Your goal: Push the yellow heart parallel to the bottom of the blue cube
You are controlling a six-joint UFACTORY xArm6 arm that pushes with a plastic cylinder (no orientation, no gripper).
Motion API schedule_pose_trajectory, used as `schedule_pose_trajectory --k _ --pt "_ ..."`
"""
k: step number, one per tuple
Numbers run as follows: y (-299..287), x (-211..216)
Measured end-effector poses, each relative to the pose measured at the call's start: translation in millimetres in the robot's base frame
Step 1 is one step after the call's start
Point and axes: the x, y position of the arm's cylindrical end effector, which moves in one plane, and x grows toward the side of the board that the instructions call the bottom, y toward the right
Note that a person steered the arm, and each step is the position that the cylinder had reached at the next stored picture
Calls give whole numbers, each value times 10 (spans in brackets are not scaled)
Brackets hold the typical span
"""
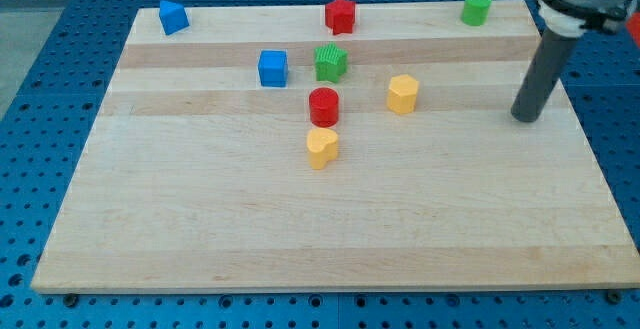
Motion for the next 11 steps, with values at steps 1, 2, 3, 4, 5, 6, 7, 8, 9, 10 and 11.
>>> schedule_pose_trajectory --k 1,2,3,4,5,6,7,8,9,10,11 --pt "-313 218" --pt "-450 241" --pt "-492 241" --pt "-709 241" --pt "-964 241" --pt "-1204 241" --pt "-1475 252" --pt "-1781 294" --pt "-2070 356" --pt "-2310 356" --pt "-2561 356"
